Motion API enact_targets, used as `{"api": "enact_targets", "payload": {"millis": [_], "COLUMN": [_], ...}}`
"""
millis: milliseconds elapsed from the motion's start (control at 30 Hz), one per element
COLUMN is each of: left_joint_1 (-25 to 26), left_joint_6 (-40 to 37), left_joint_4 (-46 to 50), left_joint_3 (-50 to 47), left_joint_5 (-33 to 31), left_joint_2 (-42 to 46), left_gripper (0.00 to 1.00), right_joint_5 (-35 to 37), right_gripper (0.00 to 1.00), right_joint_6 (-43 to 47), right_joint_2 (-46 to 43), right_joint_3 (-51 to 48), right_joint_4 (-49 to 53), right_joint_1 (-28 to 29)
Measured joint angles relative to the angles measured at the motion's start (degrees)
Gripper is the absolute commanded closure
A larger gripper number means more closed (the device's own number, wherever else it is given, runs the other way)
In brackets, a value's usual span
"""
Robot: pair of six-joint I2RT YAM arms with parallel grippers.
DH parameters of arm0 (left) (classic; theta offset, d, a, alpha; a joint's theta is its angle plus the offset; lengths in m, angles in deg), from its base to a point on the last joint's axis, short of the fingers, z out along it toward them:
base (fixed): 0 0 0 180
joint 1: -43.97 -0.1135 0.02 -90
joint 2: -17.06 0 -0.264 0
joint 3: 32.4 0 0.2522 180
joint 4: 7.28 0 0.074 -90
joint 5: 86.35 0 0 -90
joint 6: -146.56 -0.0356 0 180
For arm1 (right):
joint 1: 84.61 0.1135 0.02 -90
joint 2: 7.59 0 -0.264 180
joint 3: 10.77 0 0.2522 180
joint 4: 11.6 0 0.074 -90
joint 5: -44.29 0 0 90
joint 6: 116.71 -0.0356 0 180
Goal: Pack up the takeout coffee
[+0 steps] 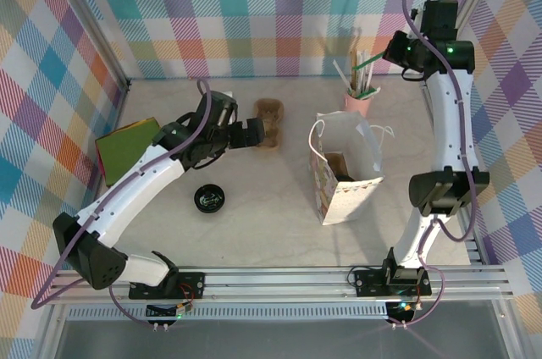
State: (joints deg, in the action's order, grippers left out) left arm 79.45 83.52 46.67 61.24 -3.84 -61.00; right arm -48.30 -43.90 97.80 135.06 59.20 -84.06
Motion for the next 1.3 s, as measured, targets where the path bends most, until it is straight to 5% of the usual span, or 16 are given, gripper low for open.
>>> {"api": "enact_targets", "payload": {"millis": [333, 667, 1000, 1300], "left_joint_1": [0.00, 0.00, 0.00, 0.00], "left_joint_6": [-0.96, -1.09, -0.85, -0.15], "left_joint_4": [-1.97, -4.83, -5.88, -5.84], "left_joint_3": [-3.10, -8.44, -13.44, -16.37], "left_joint_5": [0.46, 1.05, 0.68, 0.31], "left_joint_2": [4.48, 11.58, 19.21, 22.05], "left_gripper": [0.00, 0.00, 0.00, 0.00], "right_joint_5": [1.81, -5.18, -9.64, -10.14], "right_gripper": [1.00, 1.00, 1.00, 1.00], "right_joint_6": [0.13, 0.11, 0.13, -2.32], "right_joint_2": [-20.92, -41.11, -50.53, -49.62], "right_joint_3": [-8.59, -18.05, -26.95, -43.01], "right_joint_4": [-0.37, 8.76, 18.97, 13.14], "right_joint_1": [4.70, 4.79, 4.79, 6.86]}}
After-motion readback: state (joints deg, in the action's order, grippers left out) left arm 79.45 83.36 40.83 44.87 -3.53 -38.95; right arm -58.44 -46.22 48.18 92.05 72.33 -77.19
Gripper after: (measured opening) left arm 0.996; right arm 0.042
